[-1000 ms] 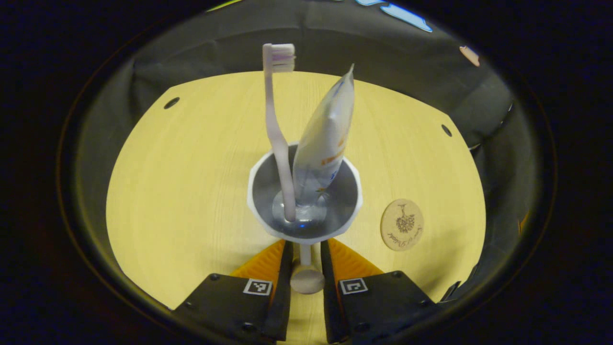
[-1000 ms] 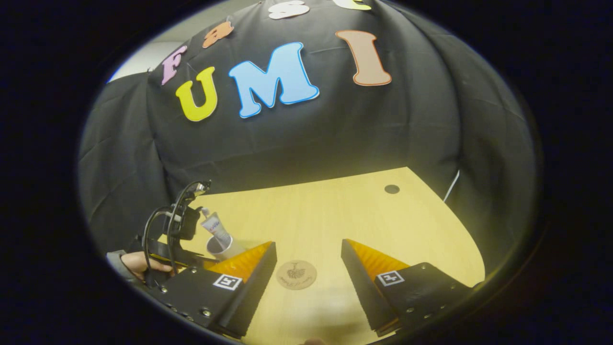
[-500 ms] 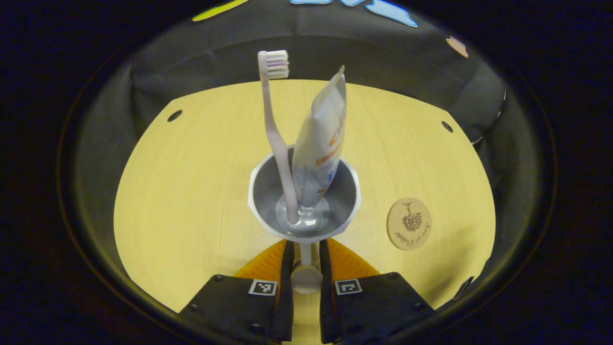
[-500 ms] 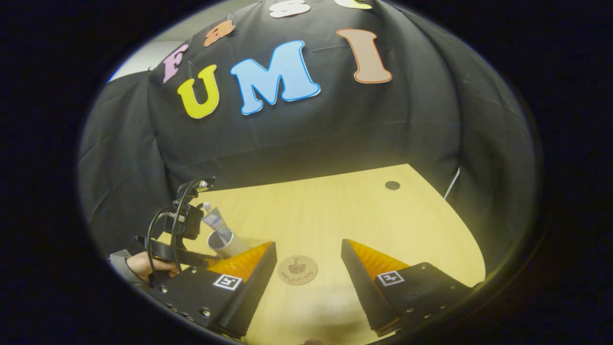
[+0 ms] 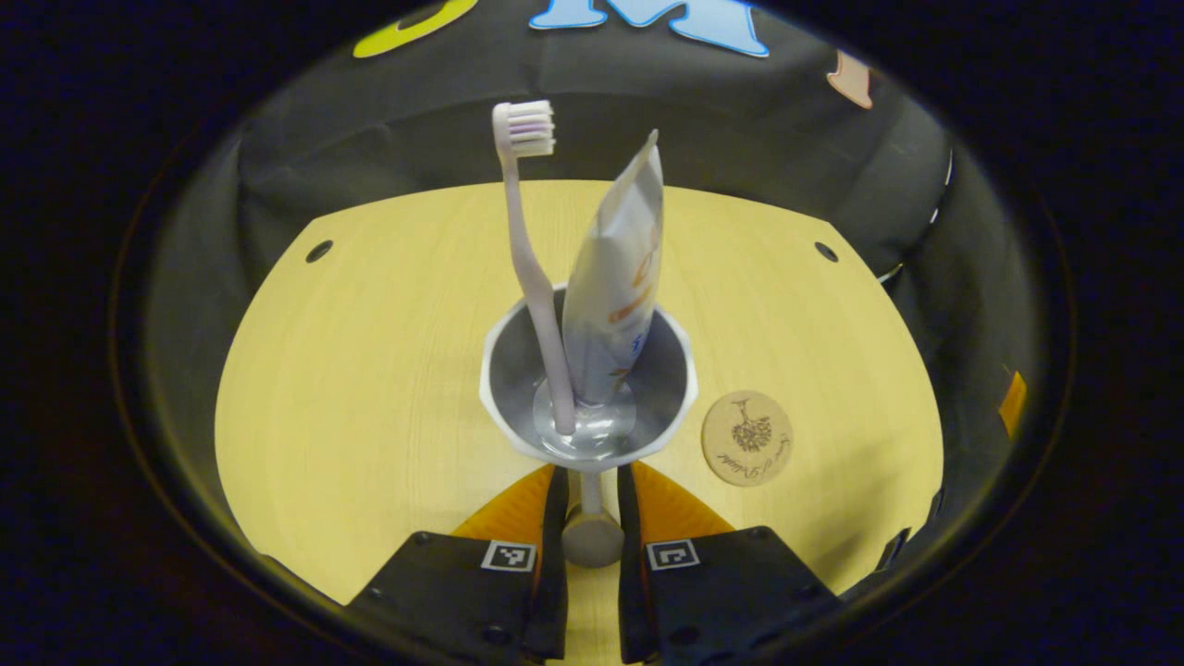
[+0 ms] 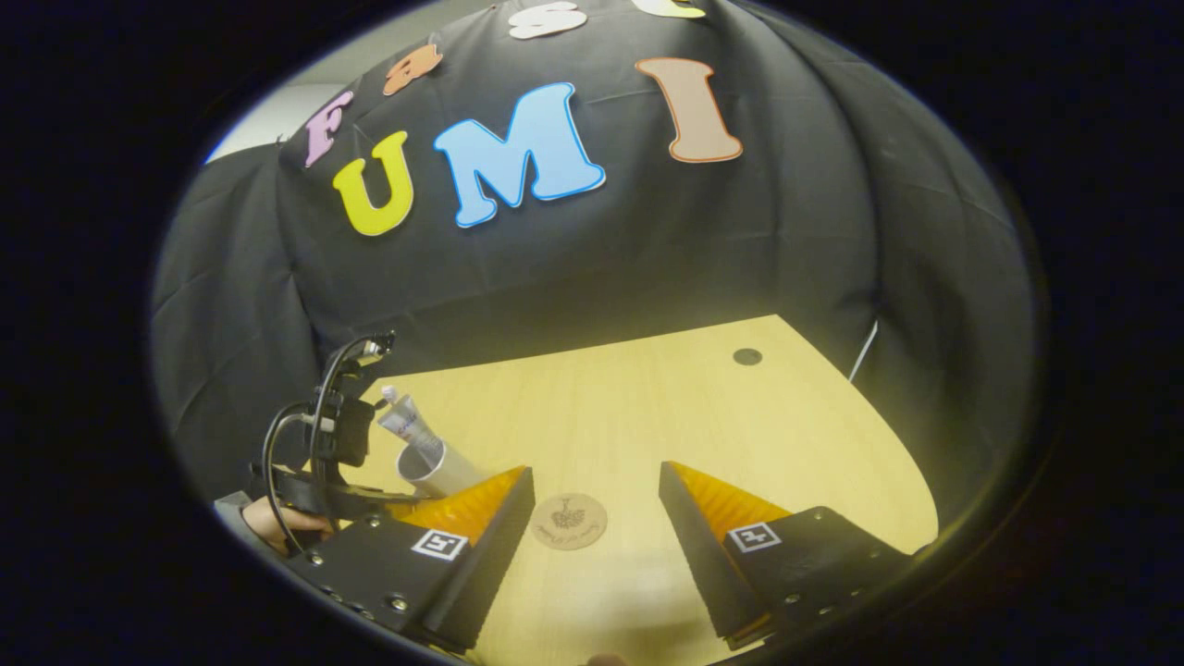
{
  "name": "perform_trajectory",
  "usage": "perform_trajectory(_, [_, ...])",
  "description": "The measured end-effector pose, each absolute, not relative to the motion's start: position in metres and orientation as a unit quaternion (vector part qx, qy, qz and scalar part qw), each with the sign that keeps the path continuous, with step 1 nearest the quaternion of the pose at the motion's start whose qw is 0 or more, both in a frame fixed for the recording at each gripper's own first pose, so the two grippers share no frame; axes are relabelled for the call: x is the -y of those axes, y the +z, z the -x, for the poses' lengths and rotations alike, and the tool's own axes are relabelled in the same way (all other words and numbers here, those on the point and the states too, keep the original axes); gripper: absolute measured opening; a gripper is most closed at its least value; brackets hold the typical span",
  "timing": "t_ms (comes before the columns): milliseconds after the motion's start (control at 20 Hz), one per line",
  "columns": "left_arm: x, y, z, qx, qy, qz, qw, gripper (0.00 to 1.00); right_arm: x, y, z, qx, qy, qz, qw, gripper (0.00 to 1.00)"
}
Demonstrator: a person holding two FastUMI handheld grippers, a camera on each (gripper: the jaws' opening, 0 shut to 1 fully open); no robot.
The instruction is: Put the toothbrush and toothpaste on the desktop into the cup, then pick up the cup and place it on the coaster on the desktop.
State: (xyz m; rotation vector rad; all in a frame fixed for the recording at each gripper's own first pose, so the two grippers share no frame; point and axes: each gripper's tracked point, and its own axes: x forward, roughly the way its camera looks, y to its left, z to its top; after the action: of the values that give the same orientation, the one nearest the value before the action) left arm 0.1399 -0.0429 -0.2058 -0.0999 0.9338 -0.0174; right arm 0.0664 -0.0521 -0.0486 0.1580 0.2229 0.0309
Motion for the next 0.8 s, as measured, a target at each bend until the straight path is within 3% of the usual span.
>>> perform_trajectory(550, [0.145,-0.204,-0.141,-0.465,-0.106,0.021,0.879,0.29,0.090,-0.053,-0.039,-0.104,-0.036,-0.093,0.990,0.87])
perform_trajectory(800, [0.166,-0.213,-0.140,-0.480,-0.122,0.006,0.869,0.29,0.112,-0.057,-0.027,-0.106,-0.066,-0.114,0.986,0.87])
